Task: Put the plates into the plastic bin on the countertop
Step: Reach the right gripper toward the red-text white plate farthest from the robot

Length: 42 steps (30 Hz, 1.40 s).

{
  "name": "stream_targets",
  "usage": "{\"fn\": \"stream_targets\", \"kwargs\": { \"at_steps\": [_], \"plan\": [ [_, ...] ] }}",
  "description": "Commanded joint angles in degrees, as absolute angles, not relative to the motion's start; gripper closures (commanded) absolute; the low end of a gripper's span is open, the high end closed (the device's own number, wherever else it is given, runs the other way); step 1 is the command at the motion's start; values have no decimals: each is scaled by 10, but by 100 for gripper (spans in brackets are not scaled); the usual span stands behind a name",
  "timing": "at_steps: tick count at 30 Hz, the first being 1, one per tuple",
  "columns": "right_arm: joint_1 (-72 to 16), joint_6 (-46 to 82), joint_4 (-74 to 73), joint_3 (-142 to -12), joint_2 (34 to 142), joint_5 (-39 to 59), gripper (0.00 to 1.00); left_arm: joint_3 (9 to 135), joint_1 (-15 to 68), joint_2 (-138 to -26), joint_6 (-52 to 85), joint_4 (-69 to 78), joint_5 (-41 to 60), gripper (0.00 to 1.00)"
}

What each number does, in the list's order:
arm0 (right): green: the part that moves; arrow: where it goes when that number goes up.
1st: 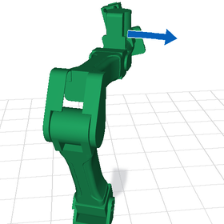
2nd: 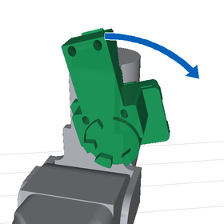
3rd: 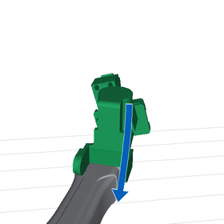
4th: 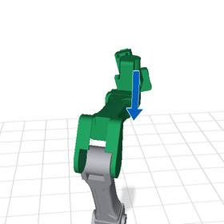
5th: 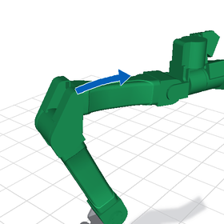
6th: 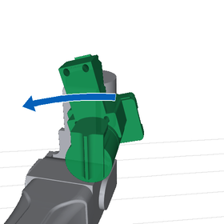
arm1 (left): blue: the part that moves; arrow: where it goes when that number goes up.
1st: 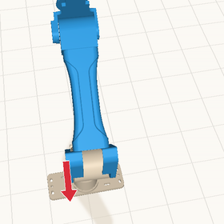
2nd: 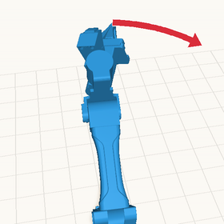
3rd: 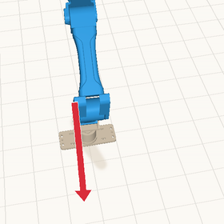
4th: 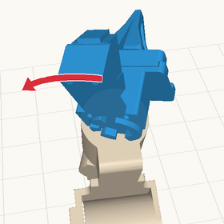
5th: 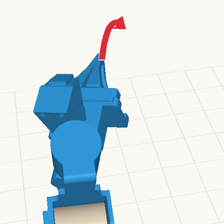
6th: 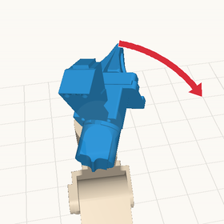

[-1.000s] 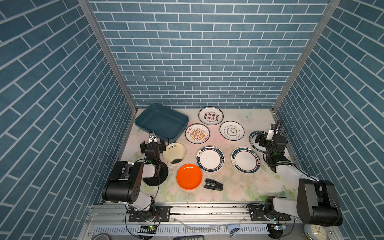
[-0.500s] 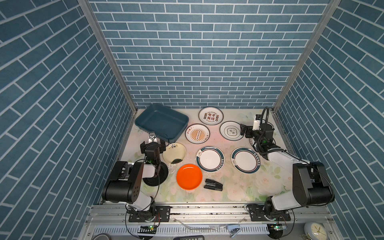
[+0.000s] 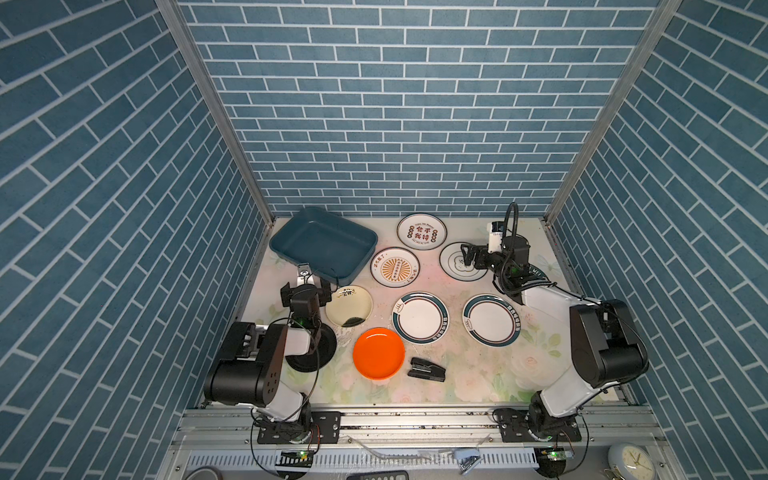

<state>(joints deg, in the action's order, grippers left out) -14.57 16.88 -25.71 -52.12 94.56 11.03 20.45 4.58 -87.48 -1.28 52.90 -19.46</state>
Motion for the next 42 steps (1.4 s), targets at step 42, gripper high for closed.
{"fn": "stream_targets", "kwargs": {
  "at_steps": [42],
  "plan": [
    [-154,268,-100,-917,1287,274,8,264,105,-502,76,117,-144,0]
  ]
}}
